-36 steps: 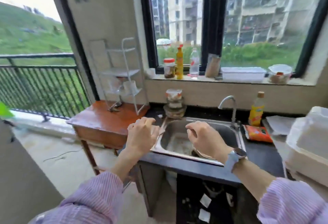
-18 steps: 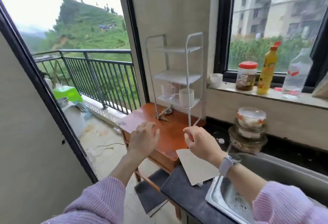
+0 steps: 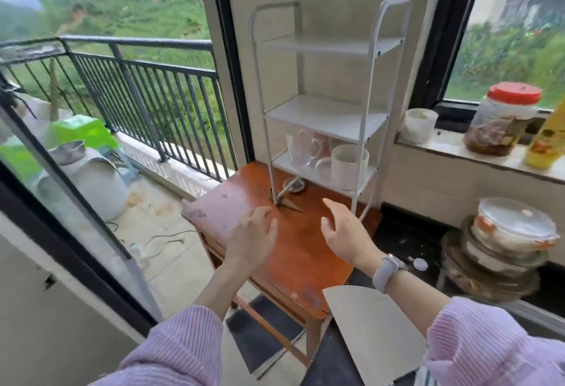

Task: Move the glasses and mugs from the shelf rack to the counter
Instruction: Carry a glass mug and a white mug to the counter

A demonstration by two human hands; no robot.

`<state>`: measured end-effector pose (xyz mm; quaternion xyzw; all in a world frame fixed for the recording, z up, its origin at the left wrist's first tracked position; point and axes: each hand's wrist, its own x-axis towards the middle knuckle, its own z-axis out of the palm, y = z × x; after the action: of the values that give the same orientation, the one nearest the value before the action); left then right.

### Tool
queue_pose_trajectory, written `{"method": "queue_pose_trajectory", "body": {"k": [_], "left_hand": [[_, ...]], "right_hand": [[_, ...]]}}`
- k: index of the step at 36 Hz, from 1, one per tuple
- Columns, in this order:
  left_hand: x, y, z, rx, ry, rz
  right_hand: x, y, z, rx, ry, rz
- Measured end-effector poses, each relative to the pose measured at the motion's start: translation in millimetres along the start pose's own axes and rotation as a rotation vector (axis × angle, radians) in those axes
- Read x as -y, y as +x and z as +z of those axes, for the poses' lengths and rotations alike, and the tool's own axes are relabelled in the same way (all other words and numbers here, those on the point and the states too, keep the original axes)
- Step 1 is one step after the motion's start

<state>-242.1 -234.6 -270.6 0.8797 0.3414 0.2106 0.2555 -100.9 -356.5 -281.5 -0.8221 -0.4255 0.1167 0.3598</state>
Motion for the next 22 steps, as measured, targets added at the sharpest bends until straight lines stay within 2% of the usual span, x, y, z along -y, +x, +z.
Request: {"method": "queue_pose_trajectory", "body": {"k": [7,12,16,22], "left_hand": [[31.4,98.4,28.3,0.104,-0.138,0.092],[46.9,158.1,43.1,0.193,-0.218,0.141],[48.1,196.6,52.5,0.245,-0.352,0.166],[39.0,227.4,71.6,0.328,-0.467,0.194]], "right_hand": [[-9.5,95.9,24.9,-0.124,0.251,0.284],[-9.0,146.6,41.0,-0.169,0.316,0.459],[-11.8,171.0,51.0,-0.243,0.355,0.494],[-14.3,183.8,54.0,-0.401,0.561,0.486]]}}
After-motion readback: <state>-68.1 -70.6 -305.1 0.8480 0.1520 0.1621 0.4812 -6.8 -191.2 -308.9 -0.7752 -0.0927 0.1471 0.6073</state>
